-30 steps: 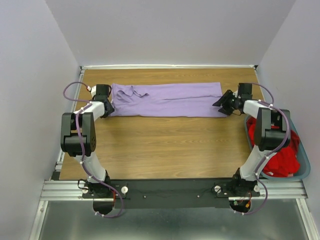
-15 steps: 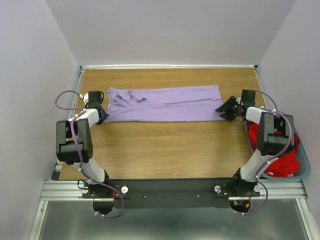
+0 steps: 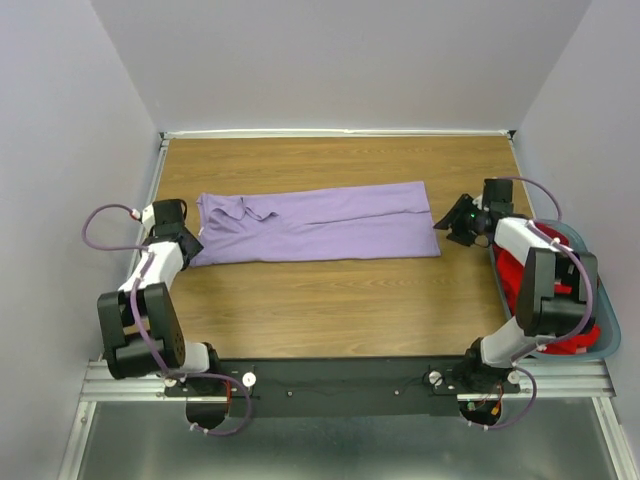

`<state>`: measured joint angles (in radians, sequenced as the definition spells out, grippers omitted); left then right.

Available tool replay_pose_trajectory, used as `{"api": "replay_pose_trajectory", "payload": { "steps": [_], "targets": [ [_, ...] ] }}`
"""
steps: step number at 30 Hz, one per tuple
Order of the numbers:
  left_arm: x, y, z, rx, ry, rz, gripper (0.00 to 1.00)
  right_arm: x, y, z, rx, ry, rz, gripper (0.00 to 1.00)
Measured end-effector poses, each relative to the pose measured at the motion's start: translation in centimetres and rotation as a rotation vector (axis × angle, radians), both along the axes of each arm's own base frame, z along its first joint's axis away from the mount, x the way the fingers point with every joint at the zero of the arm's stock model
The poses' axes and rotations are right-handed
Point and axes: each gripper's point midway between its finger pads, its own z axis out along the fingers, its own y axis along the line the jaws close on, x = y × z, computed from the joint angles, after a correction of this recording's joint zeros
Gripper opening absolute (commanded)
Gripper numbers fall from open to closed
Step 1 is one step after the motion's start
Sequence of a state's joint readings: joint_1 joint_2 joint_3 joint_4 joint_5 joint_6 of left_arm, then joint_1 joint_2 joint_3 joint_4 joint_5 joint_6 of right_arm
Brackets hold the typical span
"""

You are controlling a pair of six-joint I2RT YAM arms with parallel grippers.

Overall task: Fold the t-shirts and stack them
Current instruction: Fold the tshirt

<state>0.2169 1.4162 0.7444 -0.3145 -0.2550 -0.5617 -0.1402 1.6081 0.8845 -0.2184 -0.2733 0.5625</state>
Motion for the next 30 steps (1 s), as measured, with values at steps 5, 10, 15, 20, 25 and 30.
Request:
{"api": "replay_pose_trajectory", "payload": {
  "steps": [5, 10, 15, 20, 25, 30],
  "targets": [
    [2.0, 0.3, 5.2, 0.032, -0.144, 0.003, 0.7, 2.4, 6.2, 4.4, -0.091, -0.135, 0.223, 0.57],
    [5.1, -2.1, 10.0, 0.021, -0.286, -0.075, 0.68, 4.4, 17.1, 10.5, -0.148, -0.35, 0.549, 0.51],
    [8.0, -7.2, 10.9, -0.077, -0.351, -0.205, 0.6, 5.5, 26.4, 11.4, -0.208, -0.474, 0.822, 0.5],
    [10.3, -10.9, 7.5, -0.155, -0.284, -0.286, 0.54, 5.8, 32.4, 8.4, -0.252, -0.501, 1.024, 0.5],
    [11.5, -12.0, 3.9, -0.194, -0.204, -0.299, 0.54, 6.2, 37.1, 5.8, -0.273, -0.539, 1.168, 0.49],
    [12.5, -12.1, 2.8, -0.202, -0.188, -0.294, 0.54, 6.9, 40.0, 4.7, -0.269, -0.581, 1.241, 0.49]
  ]
}}
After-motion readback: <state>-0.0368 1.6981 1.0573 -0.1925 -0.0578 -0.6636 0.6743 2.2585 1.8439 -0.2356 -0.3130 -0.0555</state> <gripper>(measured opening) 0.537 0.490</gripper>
